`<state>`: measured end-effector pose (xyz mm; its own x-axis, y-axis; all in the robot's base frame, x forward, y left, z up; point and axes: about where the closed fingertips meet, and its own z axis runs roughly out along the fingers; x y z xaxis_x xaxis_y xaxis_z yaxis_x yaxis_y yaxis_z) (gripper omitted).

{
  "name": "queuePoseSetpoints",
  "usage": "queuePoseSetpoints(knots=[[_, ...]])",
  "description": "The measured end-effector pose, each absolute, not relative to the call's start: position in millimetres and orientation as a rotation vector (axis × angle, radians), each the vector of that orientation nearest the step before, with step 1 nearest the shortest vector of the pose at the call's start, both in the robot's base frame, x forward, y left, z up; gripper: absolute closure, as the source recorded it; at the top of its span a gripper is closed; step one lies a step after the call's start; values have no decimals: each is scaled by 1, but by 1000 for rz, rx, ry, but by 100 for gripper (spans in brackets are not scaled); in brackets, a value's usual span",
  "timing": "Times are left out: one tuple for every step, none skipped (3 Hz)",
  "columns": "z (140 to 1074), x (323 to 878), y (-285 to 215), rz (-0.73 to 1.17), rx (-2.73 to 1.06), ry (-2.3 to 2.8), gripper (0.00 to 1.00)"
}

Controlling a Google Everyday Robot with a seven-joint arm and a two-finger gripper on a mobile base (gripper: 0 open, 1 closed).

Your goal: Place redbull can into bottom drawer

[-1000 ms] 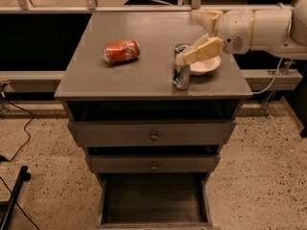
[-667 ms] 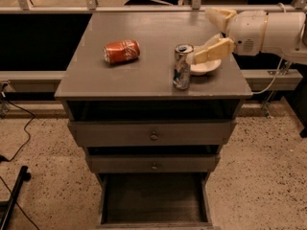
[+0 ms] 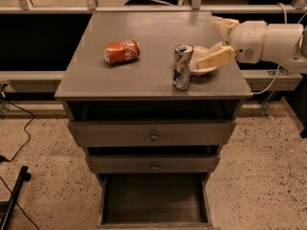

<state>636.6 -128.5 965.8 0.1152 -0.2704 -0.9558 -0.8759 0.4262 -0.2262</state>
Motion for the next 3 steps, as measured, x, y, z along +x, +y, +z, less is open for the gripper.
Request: queuePoseSetpoints(knots=[[943, 646, -132, 591, -1093, 1452, 0], [933, 651, -133, 587, -1093, 1454, 0], [923, 658, -125, 624, -1083, 1443, 0]])
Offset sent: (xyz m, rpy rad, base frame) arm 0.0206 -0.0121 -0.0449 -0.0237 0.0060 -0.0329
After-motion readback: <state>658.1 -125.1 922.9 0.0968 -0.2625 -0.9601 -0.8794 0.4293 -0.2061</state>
